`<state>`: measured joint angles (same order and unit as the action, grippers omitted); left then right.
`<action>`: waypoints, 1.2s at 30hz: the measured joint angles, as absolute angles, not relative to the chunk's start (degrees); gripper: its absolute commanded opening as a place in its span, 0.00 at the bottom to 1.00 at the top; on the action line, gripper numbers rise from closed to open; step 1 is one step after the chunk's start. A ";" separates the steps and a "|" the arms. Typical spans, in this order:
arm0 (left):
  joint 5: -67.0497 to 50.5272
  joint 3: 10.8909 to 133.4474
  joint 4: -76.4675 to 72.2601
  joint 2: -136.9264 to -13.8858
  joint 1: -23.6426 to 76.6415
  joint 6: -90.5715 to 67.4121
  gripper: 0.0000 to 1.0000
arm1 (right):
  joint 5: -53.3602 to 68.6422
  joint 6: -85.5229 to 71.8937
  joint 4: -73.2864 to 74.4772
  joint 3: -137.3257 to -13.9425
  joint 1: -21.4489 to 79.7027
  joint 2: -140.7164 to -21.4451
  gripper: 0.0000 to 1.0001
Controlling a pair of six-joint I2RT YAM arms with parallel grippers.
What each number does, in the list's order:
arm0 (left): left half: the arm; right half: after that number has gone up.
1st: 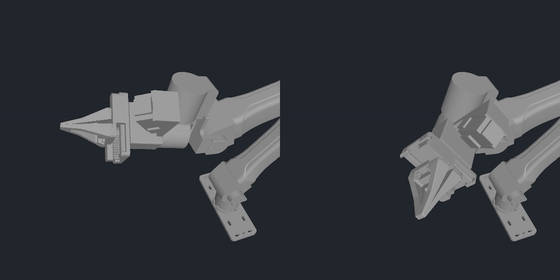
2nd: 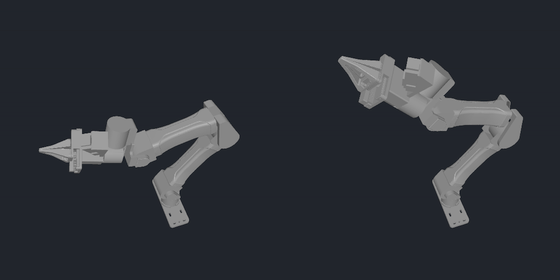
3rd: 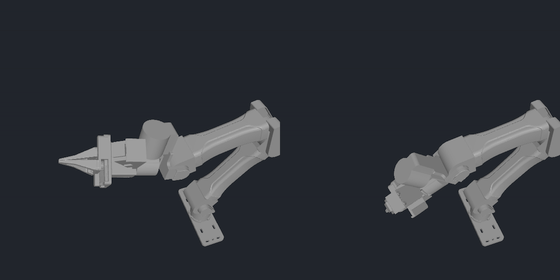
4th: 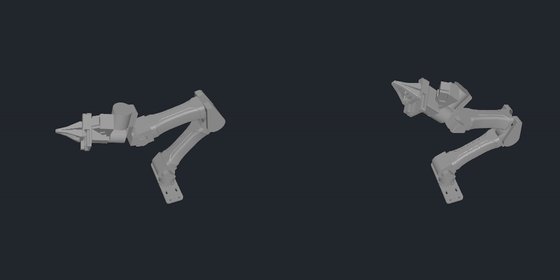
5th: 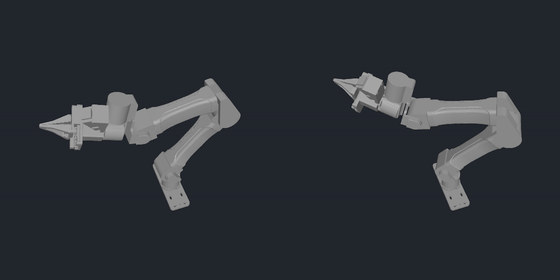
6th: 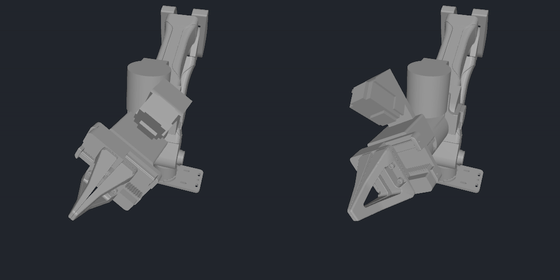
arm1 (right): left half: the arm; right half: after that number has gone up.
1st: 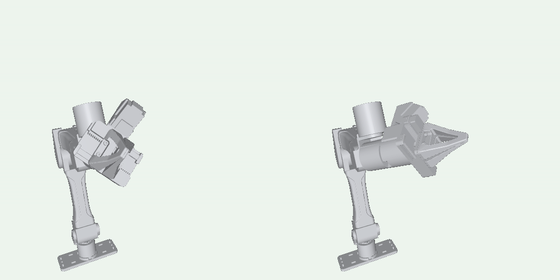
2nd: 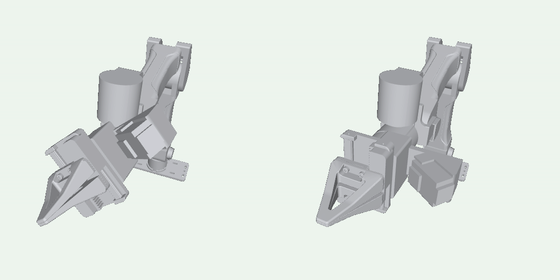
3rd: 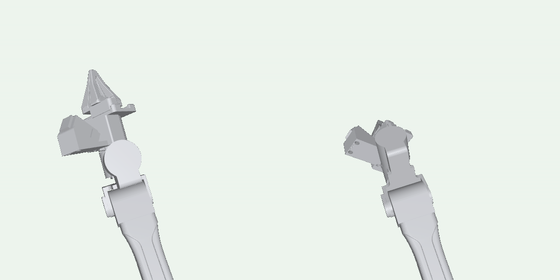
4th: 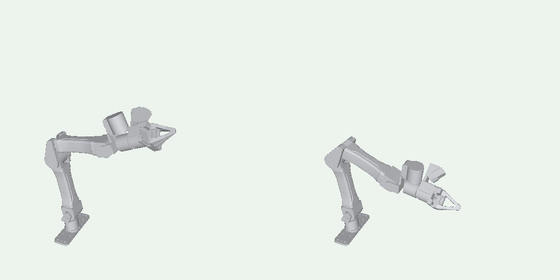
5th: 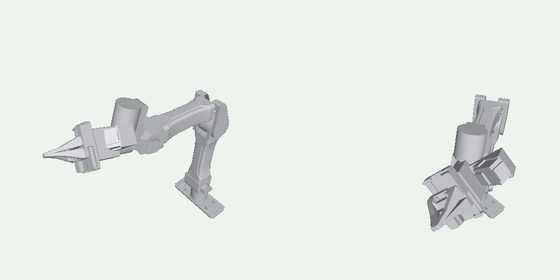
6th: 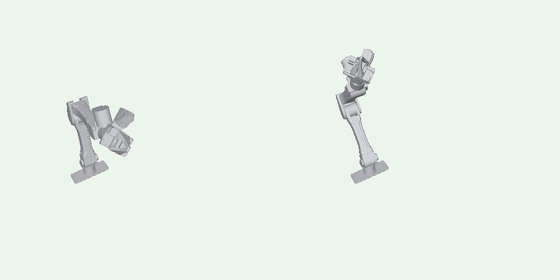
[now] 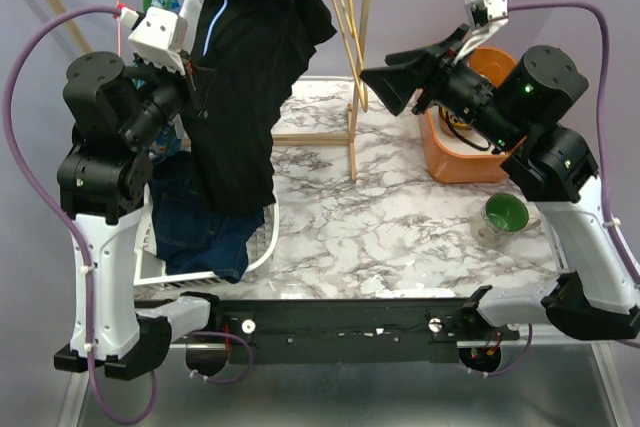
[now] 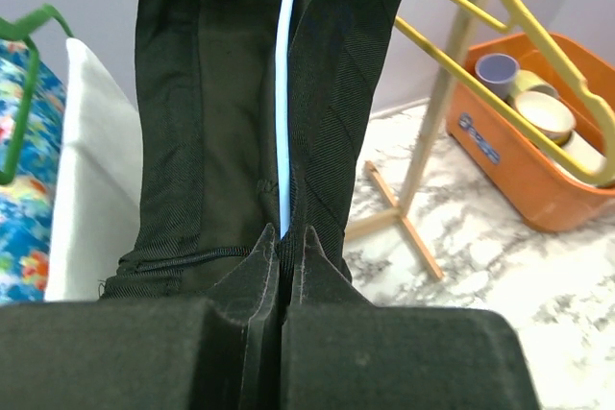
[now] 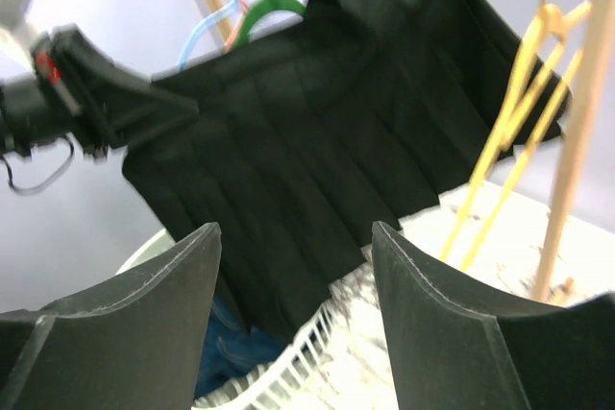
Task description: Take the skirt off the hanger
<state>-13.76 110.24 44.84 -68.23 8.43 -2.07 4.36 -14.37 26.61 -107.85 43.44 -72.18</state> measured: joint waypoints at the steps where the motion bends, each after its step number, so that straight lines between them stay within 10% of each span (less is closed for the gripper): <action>1: -14.35 109.47 45.15 -67.20 8.43 -2.35 0.00 | 4.82 -14.46 26.98 -109.16 43.44 -73.03 0.70; 36: -37.67 89.54 37.32 -51.29 8.43 -14.44 0.00 | 8.80 -11.64 13.52 -134.04 53.58 -102.87 0.66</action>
<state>-37.67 89.54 37.32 -51.29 8.43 -14.44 8.80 -11.64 13.52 -134.04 53.58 -102.87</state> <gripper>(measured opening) 0.047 0.719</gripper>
